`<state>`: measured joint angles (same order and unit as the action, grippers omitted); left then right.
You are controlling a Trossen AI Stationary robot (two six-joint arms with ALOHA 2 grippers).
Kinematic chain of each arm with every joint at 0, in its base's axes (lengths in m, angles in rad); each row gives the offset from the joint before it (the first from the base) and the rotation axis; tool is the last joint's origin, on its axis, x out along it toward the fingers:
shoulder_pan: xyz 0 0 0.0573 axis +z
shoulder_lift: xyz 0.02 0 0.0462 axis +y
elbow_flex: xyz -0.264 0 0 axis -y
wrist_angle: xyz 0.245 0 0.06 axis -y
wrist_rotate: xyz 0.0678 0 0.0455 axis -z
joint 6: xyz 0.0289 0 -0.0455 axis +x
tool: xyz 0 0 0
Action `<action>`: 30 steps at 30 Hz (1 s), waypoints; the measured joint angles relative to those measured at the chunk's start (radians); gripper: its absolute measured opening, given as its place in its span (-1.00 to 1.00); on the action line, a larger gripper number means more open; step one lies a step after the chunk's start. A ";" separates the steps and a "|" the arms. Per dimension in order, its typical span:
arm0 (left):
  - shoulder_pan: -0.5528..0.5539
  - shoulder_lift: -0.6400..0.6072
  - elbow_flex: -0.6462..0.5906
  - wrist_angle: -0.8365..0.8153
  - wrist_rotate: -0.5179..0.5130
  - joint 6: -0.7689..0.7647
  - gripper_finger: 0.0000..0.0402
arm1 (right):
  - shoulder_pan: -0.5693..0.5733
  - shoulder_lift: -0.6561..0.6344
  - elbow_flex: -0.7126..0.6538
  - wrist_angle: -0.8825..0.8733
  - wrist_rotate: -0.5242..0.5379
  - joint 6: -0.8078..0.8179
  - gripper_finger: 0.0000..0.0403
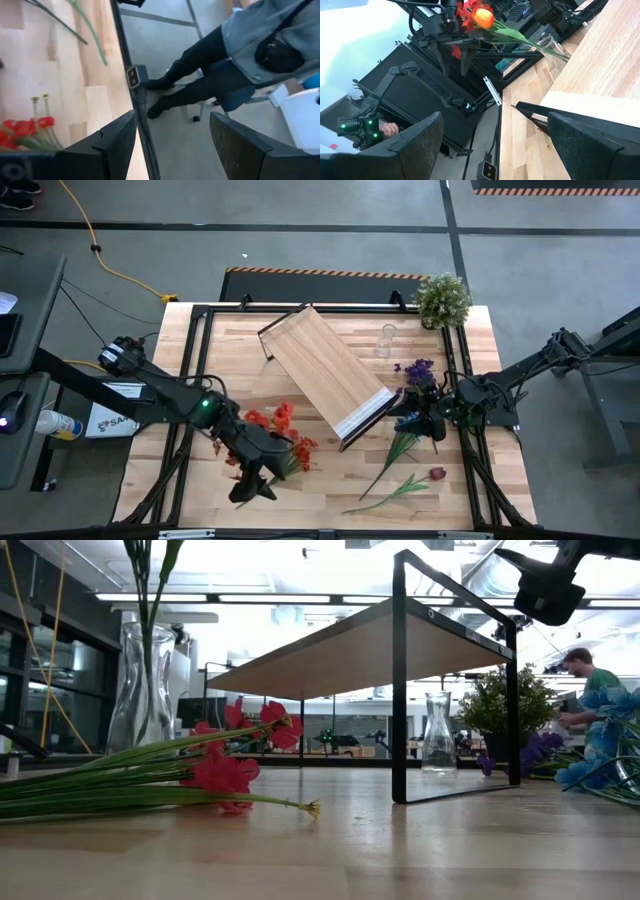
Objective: Pick and place flowers into a vace then onto a shelf
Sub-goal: Put the red flowers into the bottom transparent vase
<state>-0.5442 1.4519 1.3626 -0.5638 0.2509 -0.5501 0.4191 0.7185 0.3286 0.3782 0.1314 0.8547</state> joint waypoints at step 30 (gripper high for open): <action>0.046 -0.054 -0.081 0.102 0.146 -0.067 0.41 | 0.000 0.000 0.000 0.009 -0.027 0.001 0.71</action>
<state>-0.4985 1.3977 1.2819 -0.4619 0.3967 -0.6174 0.4194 0.7183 0.3286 0.3872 0.1043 0.8555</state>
